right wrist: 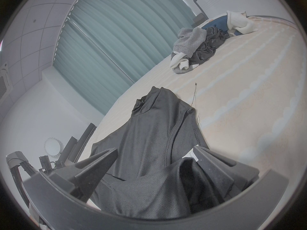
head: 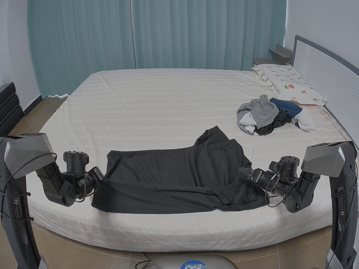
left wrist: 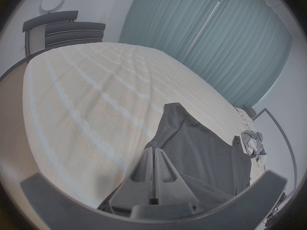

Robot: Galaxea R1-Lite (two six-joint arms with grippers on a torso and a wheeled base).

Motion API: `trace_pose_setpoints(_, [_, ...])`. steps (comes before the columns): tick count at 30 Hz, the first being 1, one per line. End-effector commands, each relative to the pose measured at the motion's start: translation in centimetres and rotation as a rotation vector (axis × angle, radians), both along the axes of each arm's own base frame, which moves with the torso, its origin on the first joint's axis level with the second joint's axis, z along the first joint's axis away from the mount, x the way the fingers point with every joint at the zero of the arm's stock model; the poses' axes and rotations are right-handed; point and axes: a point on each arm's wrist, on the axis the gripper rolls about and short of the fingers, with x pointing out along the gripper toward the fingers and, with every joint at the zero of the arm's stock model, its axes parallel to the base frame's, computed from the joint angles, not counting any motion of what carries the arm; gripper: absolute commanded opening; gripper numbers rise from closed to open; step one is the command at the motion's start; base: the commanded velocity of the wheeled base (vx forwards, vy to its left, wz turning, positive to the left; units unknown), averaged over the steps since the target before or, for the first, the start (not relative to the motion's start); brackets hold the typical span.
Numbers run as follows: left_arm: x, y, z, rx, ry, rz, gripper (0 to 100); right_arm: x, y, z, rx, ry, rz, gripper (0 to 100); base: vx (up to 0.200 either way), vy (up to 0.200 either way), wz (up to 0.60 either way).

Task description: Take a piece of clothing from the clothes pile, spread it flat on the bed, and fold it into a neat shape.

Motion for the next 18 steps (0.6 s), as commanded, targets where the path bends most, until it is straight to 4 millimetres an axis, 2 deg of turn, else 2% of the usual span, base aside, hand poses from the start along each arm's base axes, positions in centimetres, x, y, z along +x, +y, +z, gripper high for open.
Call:
trace_pose_setpoints(1, [0.1, 0.1, -0.1, -0.001, 0.0, 0.002, 0, 0.2, 0.1, -0.9, -0.001, 0.011, 0.003, 100, 0.0, 0.0, 0.0])
trace_pose_setpoints(11, [0.1, 0.0, 0.0, -0.001, -0.001, 0.002, 0, 0.0, 0.1, -1.7, -0.005, 0.032, 0.046, 100, 0.0, 0.0, 0.0])
trace_pose_setpoints(12, [0.1, 0.1, -0.1, 0.001, 0.001, 0.001, 0, -0.1, 0.1, -1.8, -0.011, 0.034, 0.049, 0, 0.0, 0.0, 0.0])
trace_pose_setpoints(18, [0.0, 0.1, 0.0, -0.001, 0.0, 0.002, 0, -0.6, -0.3, -1.9, -0.039, 0.041, 0.05, 0, 0.0, 0.0, 0.0])
